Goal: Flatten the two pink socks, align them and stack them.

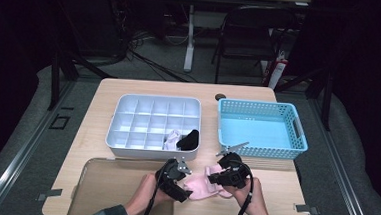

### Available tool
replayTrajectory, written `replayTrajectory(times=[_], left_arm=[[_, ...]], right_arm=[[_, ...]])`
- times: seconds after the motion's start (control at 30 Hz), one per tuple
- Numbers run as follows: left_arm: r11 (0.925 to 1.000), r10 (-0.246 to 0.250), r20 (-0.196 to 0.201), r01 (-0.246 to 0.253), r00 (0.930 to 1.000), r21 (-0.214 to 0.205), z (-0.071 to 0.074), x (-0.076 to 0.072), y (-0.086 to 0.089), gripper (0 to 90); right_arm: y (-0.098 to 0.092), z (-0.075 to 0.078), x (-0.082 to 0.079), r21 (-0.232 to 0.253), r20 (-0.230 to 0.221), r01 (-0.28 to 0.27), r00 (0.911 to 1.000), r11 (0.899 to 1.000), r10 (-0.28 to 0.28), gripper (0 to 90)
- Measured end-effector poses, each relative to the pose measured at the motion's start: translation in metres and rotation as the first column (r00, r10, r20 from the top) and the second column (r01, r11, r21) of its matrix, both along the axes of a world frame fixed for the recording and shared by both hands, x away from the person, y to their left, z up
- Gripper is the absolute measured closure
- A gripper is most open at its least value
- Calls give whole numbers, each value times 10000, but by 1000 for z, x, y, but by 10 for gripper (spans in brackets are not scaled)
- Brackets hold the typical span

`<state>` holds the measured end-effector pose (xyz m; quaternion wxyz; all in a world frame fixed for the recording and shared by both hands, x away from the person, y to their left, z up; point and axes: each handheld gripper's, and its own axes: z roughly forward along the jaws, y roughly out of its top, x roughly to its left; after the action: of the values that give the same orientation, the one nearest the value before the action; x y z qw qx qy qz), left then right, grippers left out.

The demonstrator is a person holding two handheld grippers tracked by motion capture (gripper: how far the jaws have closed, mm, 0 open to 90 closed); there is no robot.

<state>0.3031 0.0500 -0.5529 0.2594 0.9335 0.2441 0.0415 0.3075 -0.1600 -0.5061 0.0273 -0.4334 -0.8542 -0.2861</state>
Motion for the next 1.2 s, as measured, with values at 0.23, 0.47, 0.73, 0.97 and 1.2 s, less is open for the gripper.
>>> replayTrajectory(times=[0.23, 0.47, 0.73, 0.97, 1.2], left_arm=[[9994, -222, -145, 226, 9996, 274, -3, -2, -2, 525], [9994, -331, -29, 332, 9994, 97, -4, -1, -10, 724], [9996, -266, -52, 266, 9996, -41, -5, 2, -9, 749], [9994, -296, -119, 294, 9995, -188, -6, 5, -8, 734], [9992, -289, -165, 284, 9994, -295, -7, 8, -7, 674]], right_arm=[[-1, 7, -3, -126, 89, -94, 9999, 9999, 96, 864], [-20, 8, -3, 75, 112, 464, 9989, 9989, -465, 864], [-11, 23, -7, 289, 607, 206, 9979, 9994, -223, 864], [11, 16, -4, 236, 550, -190, 9983, 9995, 177, 864], [20, 3, 2, 281, 278, -289, 9992, 9992, 282, 859]])
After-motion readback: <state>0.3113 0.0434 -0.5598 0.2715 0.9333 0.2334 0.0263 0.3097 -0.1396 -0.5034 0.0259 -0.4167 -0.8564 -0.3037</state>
